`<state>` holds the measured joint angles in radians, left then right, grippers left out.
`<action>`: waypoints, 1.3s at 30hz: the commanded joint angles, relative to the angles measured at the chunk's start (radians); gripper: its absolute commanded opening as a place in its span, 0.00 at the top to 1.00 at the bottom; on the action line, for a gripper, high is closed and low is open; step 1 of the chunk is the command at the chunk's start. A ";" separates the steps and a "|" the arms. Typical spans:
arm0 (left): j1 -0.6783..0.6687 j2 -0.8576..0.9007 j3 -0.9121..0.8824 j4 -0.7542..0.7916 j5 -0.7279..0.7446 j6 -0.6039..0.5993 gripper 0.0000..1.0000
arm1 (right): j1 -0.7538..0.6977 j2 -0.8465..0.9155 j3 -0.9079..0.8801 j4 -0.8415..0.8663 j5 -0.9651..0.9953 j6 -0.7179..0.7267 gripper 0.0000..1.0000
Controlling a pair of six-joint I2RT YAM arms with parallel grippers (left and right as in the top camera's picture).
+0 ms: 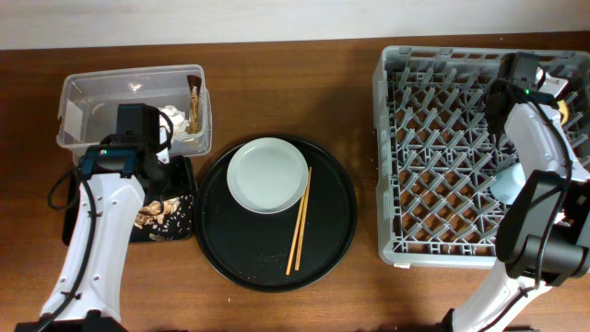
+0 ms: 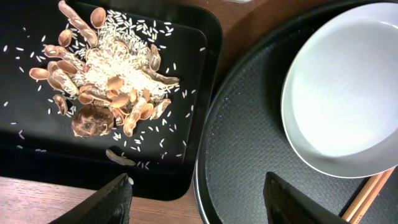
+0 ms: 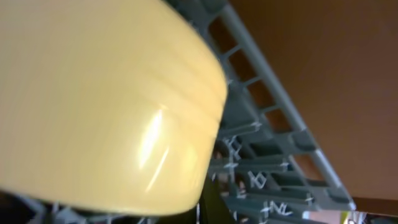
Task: Sort waste into correct bins and load items into the dishwasher rack
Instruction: 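Grasp the white plate with the right gripper and lift it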
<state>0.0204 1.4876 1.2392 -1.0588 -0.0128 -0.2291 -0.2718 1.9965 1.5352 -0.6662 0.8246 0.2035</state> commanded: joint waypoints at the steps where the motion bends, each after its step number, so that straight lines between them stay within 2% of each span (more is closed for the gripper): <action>1: 0.005 -0.011 0.006 -0.001 -0.010 -0.006 0.33 | 0.018 -0.115 0.002 -0.034 -0.137 0.023 0.74; 3: 0.005 -0.011 0.006 -0.001 -0.010 -0.006 0.33 | 0.026 -0.203 0.002 -0.072 -0.234 0.010 0.66; 4: 0.005 -0.011 0.006 -0.001 -0.010 -0.006 0.33 | 0.034 -0.250 0.002 -0.091 -0.281 0.011 0.52; 5: 0.005 -0.011 0.006 -0.001 -0.010 -0.006 0.32 | 0.043 -0.291 0.002 -0.105 -0.328 0.011 0.51; 7: 0.005 -0.011 0.006 -0.001 -0.010 -0.006 0.28 | 0.071 -0.372 0.002 -0.140 -0.466 0.011 0.41; 10: 0.005 -0.011 0.006 -0.001 -0.010 -0.006 0.22 | 0.174 -0.448 0.002 -0.216 -0.793 0.011 0.36; 13: 0.005 -0.011 0.006 -0.001 -0.010 -0.006 0.19 | 0.333 -0.424 0.002 -0.264 -0.943 0.015 0.37; 18: 0.005 -0.011 0.006 -0.001 -0.010 -0.006 0.18 | 0.580 -0.303 0.002 -0.280 -0.949 0.068 0.37; 23: 0.005 -0.011 0.006 -0.001 -0.010 -0.006 0.18 | 0.730 -0.098 0.002 -0.253 -0.950 0.174 0.37; 29: 0.005 -0.011 0.006 -0.001 -0.010 -0.006 0.17 | 0.808 0.066 0.002 -0.192 -0.948 0.233 0.51; 31: 0.005 -0.011 0.006 -0.001 -0.010 -0.006 0.18 | 0.816 0.097 0.002 -0.178 -0.949 0.285 0.53; 37: 0.005 -0.011 0.006 -0.001 -0.010 -0.006 0.17 | 0.829 0.123 0.001 -0.165 -0.948 0.289 0.63; 39: 0.005 -0.011 0.006 -0.001 -0.010 -0.006 0.17 | 0.830 0.125 0.000 -0.167 -0.948 0.331 0.68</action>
<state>0.0204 1.4876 1.2392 -1.0588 -0.0128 -0.2295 0.5457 2.1109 1.5352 -0.8326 -0.1223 0.4847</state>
